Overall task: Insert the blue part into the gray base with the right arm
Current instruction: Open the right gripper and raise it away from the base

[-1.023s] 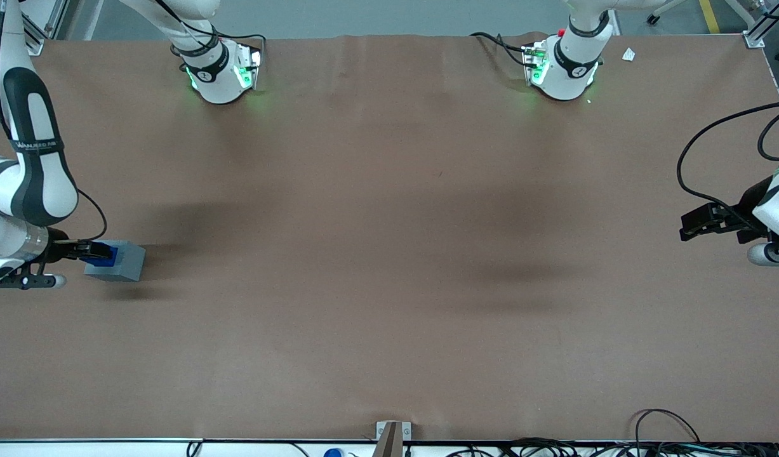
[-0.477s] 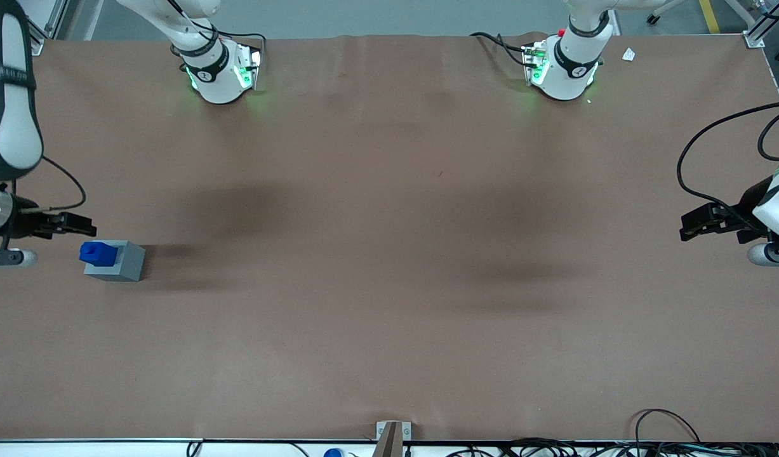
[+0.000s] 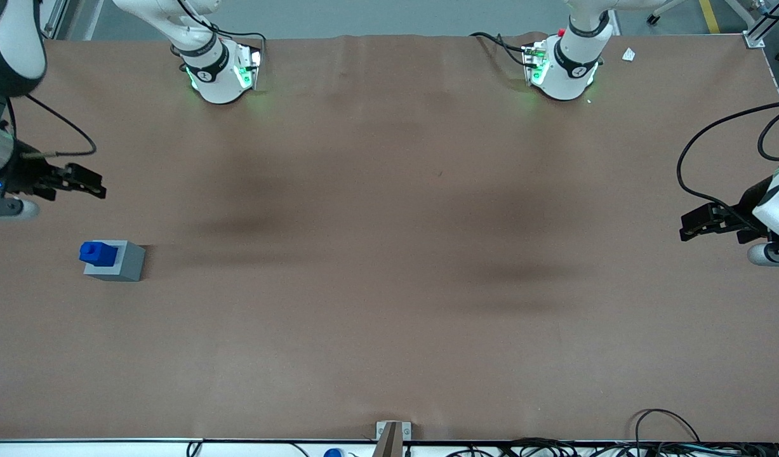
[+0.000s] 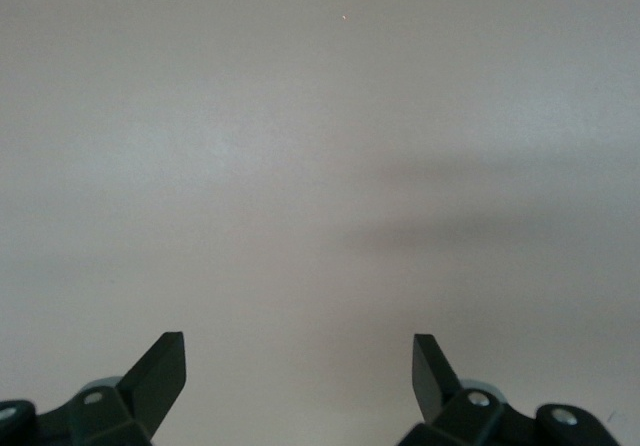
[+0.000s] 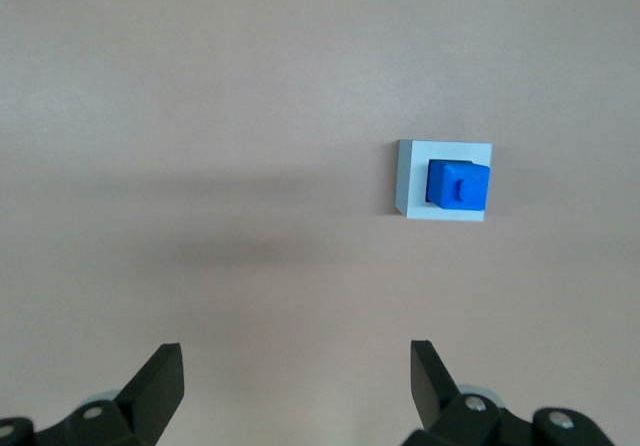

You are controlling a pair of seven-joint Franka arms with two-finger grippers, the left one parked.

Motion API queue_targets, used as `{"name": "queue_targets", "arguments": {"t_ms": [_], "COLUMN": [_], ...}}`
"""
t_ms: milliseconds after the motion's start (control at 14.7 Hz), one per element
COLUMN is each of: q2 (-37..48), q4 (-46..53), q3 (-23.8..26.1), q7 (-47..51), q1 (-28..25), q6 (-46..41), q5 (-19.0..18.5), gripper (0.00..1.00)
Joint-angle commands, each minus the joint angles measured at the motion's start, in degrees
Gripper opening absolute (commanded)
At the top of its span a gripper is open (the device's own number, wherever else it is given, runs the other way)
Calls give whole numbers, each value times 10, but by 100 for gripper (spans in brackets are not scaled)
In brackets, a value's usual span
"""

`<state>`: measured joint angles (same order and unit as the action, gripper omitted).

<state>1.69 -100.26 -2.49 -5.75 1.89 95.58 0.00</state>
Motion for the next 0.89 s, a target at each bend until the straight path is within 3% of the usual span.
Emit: {"name": "queue_targets", "arguments": {"t_ms": [0,818], "q2": [54,86], "q4": [-21,10], "q3": [-1,-2], "q7": [5,5], "q1": [-3,-15], "q6": [-17,-41], "q5": [1,3], "gripper": [100,100]}}
